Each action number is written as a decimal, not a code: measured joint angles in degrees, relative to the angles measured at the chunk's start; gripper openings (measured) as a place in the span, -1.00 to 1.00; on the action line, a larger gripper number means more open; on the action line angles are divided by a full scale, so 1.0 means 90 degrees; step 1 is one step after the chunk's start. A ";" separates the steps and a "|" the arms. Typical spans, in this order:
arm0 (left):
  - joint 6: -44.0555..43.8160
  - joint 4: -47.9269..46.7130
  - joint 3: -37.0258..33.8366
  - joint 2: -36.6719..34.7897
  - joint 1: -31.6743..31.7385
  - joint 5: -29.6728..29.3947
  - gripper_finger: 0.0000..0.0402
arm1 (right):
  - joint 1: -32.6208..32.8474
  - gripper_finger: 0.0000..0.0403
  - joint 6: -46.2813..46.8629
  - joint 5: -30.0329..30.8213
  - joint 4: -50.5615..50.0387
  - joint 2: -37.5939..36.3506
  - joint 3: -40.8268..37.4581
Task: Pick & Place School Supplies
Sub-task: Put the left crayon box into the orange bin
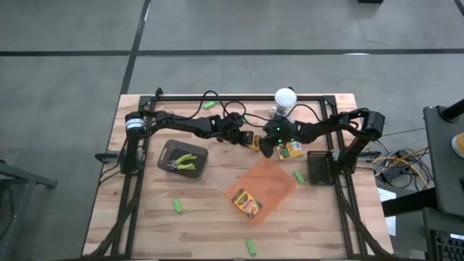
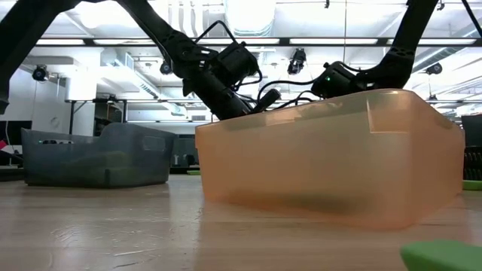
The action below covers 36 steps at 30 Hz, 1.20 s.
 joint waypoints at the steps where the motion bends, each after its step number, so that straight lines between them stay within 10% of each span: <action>1: 0.0000 -0.0006 0.0000 0.0000 0.0000 -0.0002 -0.75 | 0.0000 -0.87 0.0000 0.0000 0.0000 0.0000 0.0000; 16: 0.0003 -0.0067 0.0007 -0.0005 -0.0005 0.0000 -0.75 | 0.0040 -0.87 0.0015 0.0798 -0.0163 -0.0824 0.0003; 36: 0.0648 -0.0135 -0.0010 -0.0267 0.0002 0.0095 -0.75 | 0.0357 -0.87 -0.0253 0.1474 -0.1744 -0.4152 -0.0297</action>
